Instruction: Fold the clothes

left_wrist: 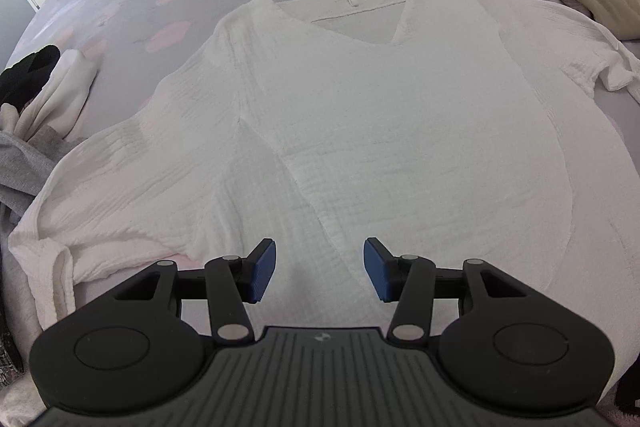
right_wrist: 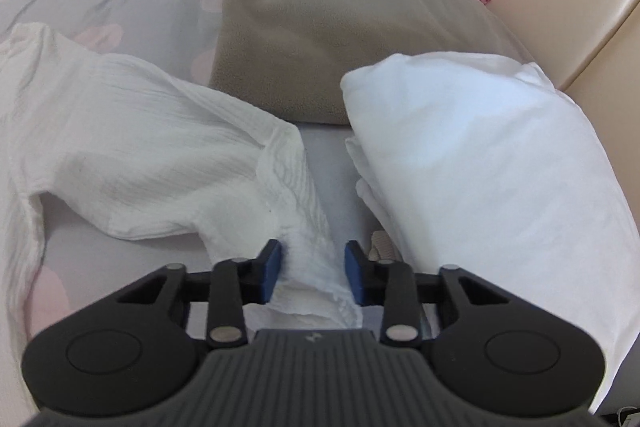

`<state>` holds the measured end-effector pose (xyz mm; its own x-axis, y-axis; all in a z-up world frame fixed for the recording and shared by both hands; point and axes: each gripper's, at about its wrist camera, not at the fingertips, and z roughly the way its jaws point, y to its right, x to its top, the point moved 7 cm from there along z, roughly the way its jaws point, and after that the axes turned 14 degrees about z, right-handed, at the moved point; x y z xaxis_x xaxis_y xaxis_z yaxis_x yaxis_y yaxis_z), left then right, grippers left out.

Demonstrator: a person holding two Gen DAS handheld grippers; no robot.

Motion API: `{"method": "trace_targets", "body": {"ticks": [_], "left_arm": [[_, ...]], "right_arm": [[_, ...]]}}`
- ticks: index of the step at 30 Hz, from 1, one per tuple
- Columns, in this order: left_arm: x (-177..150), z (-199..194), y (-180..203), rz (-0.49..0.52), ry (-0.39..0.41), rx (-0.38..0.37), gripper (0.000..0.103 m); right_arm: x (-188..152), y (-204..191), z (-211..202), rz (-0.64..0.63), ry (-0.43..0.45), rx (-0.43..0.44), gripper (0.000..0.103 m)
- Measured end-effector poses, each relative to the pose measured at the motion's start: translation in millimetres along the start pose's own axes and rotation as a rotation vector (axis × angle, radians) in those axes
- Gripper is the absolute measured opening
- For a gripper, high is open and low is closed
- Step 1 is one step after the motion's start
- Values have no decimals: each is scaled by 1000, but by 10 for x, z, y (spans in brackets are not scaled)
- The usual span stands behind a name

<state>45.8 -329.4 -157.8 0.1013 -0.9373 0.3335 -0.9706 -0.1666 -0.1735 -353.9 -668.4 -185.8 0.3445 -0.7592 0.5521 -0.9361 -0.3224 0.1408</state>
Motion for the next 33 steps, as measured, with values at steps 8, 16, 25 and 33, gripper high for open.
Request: {"method": "trace_targets", "body": {"ticks": [8, 16, 25, 33], "left_arm": [[168, -137, 62, 20, 38, -18, 47], [233, -216, -67, 8, 58, -26, 47], [186, -275, -427, -58, 68, 1, 47], [46, -221, -592, -77, 43, 28, 47]], "right_arm": [[530, 246, -533, 275, 84, 147, 6], [1395, -331, -1458, 355, 71, 446, 6], [1646, -1943, -2245, 208, 20, 677, 6], [1139, -3151, -1861, 85, -150, 712, 7]]}}
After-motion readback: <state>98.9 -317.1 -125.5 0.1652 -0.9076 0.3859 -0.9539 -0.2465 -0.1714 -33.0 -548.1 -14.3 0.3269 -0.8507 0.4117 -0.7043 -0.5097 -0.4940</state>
